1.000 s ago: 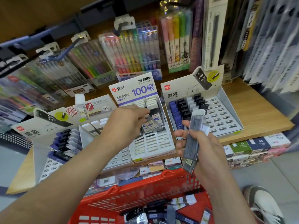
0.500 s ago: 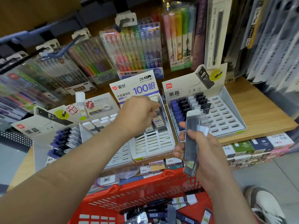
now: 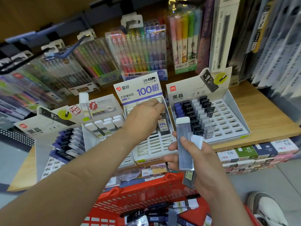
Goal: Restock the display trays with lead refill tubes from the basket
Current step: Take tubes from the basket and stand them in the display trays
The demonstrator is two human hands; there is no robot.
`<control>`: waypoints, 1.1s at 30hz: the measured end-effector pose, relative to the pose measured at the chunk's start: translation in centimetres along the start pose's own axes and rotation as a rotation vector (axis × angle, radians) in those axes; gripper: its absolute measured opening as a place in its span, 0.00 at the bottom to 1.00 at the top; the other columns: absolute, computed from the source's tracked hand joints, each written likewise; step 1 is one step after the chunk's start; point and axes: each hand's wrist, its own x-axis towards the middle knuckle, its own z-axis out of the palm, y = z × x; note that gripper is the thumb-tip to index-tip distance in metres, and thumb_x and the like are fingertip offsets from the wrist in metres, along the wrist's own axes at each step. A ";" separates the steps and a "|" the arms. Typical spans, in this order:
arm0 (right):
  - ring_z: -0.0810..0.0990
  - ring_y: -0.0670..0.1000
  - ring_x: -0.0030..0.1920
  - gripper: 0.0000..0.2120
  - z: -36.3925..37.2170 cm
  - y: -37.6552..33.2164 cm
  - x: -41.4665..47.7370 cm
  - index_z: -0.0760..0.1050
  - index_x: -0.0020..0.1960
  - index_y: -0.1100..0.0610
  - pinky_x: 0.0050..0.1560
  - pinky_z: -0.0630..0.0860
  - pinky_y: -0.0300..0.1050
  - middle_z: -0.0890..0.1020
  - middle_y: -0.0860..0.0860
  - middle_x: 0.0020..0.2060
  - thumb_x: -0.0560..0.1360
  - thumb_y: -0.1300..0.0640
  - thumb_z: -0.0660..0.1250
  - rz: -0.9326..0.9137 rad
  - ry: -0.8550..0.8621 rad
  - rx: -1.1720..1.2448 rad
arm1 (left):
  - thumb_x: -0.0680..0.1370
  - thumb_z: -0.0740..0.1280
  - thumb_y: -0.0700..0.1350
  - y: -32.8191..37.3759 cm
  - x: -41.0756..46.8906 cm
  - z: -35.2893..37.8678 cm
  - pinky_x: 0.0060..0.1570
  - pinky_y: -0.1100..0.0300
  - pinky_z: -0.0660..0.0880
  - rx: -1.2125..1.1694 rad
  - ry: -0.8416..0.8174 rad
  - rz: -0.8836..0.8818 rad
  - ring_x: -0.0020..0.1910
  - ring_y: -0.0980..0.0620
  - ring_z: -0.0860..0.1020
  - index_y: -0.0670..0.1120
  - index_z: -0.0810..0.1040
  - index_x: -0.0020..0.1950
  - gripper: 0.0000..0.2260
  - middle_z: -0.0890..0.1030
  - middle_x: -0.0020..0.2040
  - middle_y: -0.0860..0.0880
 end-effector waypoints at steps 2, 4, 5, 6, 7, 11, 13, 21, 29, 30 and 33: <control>0.85 0.57 0.35 0.10 0.2 0.1 -0.1 0.77 0.57 0.56 0.31 0.80 0.44 0.85 0.57 0.40 0.79 0.54 0.62 0.015 -0.022 -0.034 | 0.70 0.73 0.36 0.0 -0.2 0.4 0.34 0.55 0.73 0.011 0.030 -0.015 0.41 0.42 0.78 0.42 0.80 0.53 0.12 0.77 0.48 0.44; 0.83 0.55 0.32 0.10 0.2 0.2 -0.1 0.76 0.55 0.56 0.29 0.78 0.44 0.85 0.57 0.39 0.79 0.53 0.62 0.011 -0.024 -0.076 | 0.69 0.73 0.35 0.2 -0.3 0.5 0.36 0.54 0.74 0.011 0.073 -0.033 0.44 0.42 0.77 0.42 0.79 0.55 0.16 0.77 0.47 0.43; 0.82 0.54 0.30 0.10 0.2 0.2 -0.1 0.76 0.55 0.57 0.28 0.77 0.43 0.85 0.57 0.37 0.79 0.52 0.62 0.009 -0.024 -0.101 | 0.69 0.73 0.34 0.3 -0.3 0.4 0.38 0.52 0.75 -0.004 0.095 -0.055 0.46 0.42 0.77 0.43 0.78 0.58 0.18 0.77 0.48 0.43; 0.80 0.53 0.28 0.11 0.2 0.3 -0.1 0.75 0.54 0.57 0.27 0.76 0.42 0.84 0.57 0.35 0.79 0.52 0.62 0.013 -0.026 -0.121 | 0.70 0.72 0.34 0.5 -0.3 0.4 0.40 0.51 0.75 -0.037 0.116 -0.089 0.48 0.43 0.77 0.43 0.77 0.60 0.19 0.77 0.49 0.43; 0.79 0.53 0.27 0.12 0.1 0.4 -0.1 0.75 0.54 0.58 0.26 0.75 0.42 0.83 0.57 0.33 0.78 0.51 0.62 0.020 -0.031 -0.133 | 0.72 0.71 0.36 0.8 -0.4 0.1 0.43 0.52 0.76 -0.097 0.148 -0.138 0.49 0.44 0.76 0.44 0.76 0.60 0.17 0.77 0.51 0.44; 0.72 0.51 0.22 0.15 -0.1 0.5 -0.2 0.75 0.48 0.59 0.22 0.67 0.41 0.78 0.58 0.27 0.74 0.46 0.65 0.107 -0.033 -0.059 | 0.79 0.62 0.34 2.5 -1.9 -2.0 0.46 0.60 0.77 -0.875 0.097 -0.438 0.46 0.56 0.78 0.51 0.81 0.54 0.15 0.82 0.51 0.53; 0.68 0.49 0.19 0.17 -0.3 0.7 -0.3 0.78 0.47 0.61 0.21 0.63 0.37 0.74 0.56 0.24 0.73 0.46 0.66 0.191 -0.093 0.037 | 0.75 0.63 0.28 2.7 -3.5 -3.1 0.50 0.61 0.77 -1.238 -0.111 -0.452 0.53 0.55 0.79 0.51 0.82 0.54 0.20 0.82 0.55 0.53; 0.63 0.44 0.18 0.20 0.1 2.2 -0.1 0.82 0.52 0.60 0.21 0.55 0.34 0.77 0.57 0.28 0.77 0.44 0.62 0.281 -0.341 0.107 | 0.68 0.76 0.41 0.3 -8.7 -4.3 0.43 0.59 0.78 -1.465 -0.181 -0.565 0.40 0.49 0.81 0.41 0.84 0.46 0.08 0.83 0.40 0.43; 0.68 0.47 0.29 0.12 -1.2 1.5 0.6 0.78 0.61 0.57 0.27 0.61 0.40 0.80 0.53 0.40 0.81 0.57 0.59 0.191 0.013 -0.020 | 0.75 0.69 0.40 -1.6 -7.3 -4.1 0.55 0.57 0.78 -0.994 0.306 -0.782 0.51 0.54 0.82 0.46 0.83 0.55 0.09 0.85 0.49 0.51; 0.68 0.47 0.29 0.13 -1.3 1.4 0.7 0.78 0.61 0.59 0.28 0.63 0.41 0.80 0.53 0.40 0.81 0.60 0.58 0.167 0.037 0.034 | 0.76 0.69 0.40 -1.5 -7.0 -3.9 0.58 0.55 0.77 -0.943 0.300 -0.750 0.53 0.54 0.81 0.45 0.82 0.56 0.10 0.84 0.51 0.52; 0.71 0.48 0.31 0.15 -1.3 1.2 1.0 0.78 0.60 0.60 0.32 0.68 0.43 0.80 0.54 0.41 0.79 0.63 0.56 0.121 0.067 0.142 | 0.76 0.69 0.40 -1.2 -6.4 -2.9 0.60 0.63 0.74 -0.752 0.252 -0.636 0.52 0.60 0.79 0.45 0.83 0.56 0.10 0.83 0.51 0.53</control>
